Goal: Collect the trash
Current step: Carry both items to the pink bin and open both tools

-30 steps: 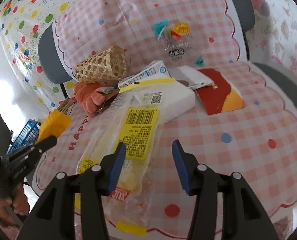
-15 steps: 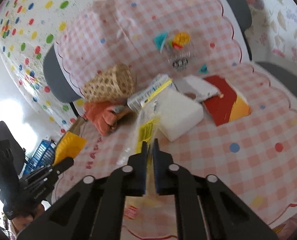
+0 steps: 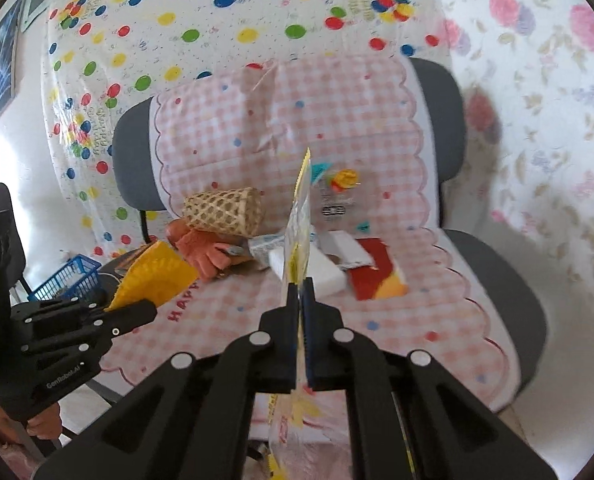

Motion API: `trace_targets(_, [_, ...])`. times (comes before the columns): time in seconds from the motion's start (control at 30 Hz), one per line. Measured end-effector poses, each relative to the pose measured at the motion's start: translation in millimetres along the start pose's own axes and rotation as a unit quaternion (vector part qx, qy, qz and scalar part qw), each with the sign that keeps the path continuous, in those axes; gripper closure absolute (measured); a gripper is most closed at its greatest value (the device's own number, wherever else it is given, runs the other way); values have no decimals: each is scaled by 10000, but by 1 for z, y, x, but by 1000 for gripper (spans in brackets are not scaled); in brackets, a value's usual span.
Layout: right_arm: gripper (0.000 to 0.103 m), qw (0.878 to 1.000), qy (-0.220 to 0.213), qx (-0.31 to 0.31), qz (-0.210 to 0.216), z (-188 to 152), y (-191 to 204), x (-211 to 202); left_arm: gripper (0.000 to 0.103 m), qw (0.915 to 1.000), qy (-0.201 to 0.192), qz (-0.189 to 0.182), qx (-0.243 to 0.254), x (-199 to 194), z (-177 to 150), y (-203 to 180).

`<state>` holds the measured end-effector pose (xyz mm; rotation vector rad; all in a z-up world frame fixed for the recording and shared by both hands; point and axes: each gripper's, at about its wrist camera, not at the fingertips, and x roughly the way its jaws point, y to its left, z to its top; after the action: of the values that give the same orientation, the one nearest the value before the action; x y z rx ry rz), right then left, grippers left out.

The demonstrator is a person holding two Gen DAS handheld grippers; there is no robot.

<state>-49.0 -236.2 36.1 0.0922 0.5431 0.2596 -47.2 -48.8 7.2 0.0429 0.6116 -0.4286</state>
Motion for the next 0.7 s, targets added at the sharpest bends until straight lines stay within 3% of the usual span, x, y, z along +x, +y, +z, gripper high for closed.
trace_targets(0.33, [100,9940,5,298,-1054,-55,-51,-60,99,9950,221,-788,569,27,-29,-86])
trace_targets(0.5, [100,9824,76,501,-1796,-92,-80,-90,99,9866,272,-1296,957,45,-49,-138])
trace_targets(0.7, [100,9689,404,783,-2314,-133,-106,-107,99,9727,466,-1862,1304,67,-73,-183])
